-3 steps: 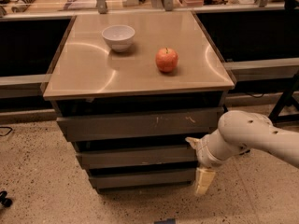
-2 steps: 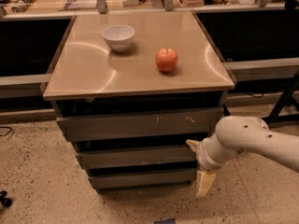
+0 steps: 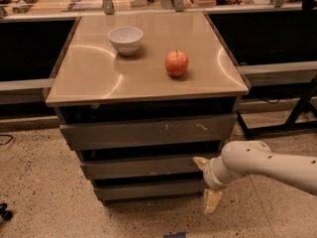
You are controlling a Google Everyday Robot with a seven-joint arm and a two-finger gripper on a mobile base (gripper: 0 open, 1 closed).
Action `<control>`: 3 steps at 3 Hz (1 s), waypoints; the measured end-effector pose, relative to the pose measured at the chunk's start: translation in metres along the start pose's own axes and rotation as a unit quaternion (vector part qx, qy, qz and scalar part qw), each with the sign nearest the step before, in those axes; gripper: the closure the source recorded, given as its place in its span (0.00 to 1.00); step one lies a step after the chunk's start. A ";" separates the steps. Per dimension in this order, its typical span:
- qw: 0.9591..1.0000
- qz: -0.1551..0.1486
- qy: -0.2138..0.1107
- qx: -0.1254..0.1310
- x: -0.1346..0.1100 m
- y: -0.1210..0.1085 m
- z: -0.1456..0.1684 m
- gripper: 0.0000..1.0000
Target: Open middle drawer
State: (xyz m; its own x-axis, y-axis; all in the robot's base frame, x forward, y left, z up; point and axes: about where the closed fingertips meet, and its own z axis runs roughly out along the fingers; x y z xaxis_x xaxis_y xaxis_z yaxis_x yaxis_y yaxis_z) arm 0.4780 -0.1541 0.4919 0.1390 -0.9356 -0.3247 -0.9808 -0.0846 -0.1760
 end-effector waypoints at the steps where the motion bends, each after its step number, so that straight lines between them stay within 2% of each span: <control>1: 0.999 -0.017 -0.021 0.028 0.001 -0.013 0.025 0.00; 2: 0.997 -0.028 -0.043 0.053 0.002 -0.031 0.039 0.00; 3: 0.995 -0.032 -0.061 0.068 0.007 -0.051 0.052 0.00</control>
Offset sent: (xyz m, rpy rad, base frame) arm 0.0637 0.0169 -0.0406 0.1500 -0.1857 0.0426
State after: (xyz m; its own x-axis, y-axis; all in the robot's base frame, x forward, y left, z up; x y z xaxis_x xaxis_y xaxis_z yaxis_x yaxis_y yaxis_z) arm 0.5358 -0.1386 0.4501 0.2236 -0.8808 -0.4173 -0.9429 -0.0870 -0.3216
